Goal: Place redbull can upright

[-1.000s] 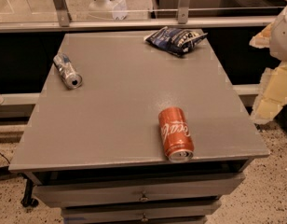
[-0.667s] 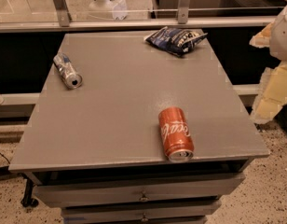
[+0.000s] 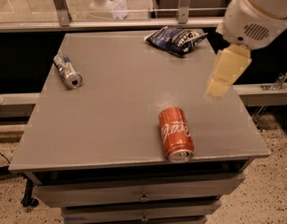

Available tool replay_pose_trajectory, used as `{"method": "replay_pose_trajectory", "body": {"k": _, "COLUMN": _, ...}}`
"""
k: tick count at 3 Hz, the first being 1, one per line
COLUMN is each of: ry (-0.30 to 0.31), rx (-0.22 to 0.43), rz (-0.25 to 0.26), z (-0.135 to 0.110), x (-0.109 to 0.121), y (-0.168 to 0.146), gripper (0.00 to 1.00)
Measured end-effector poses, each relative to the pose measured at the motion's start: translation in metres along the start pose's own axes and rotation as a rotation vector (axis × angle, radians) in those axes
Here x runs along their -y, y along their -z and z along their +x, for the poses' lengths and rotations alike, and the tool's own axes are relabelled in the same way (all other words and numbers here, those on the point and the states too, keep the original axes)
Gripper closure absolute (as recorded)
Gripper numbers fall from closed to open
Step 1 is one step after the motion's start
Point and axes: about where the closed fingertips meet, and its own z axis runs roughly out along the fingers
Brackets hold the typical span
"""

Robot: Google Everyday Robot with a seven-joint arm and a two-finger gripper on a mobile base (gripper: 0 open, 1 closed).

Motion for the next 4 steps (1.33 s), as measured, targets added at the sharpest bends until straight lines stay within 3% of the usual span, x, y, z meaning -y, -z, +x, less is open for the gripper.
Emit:
{"method": "replay_pose_trajectory", "body": {"k": 2, "ry": -0.135, "rx": 0.053, "rz": 0.049, "z": -0.097, "x": 0.018, "y": -0.042, "gripper": 0.0}}
{"method": "replay_pose_trajectory", "body": {"k": 3, "ry": -0.247, "rx": 0.095, "rz": 0.058, "z": -0.141, "x": 0.023, "y": -0.059, "gripper": 0.0}}
{"method": "replay_pose_trajectory", "body": {"k": 4, "ry": -0.317, "rx": 0.1, "rz": 0.058, "z": -0.142, "x": 0.023, "y": -0.057, "gripper": 0.0}}
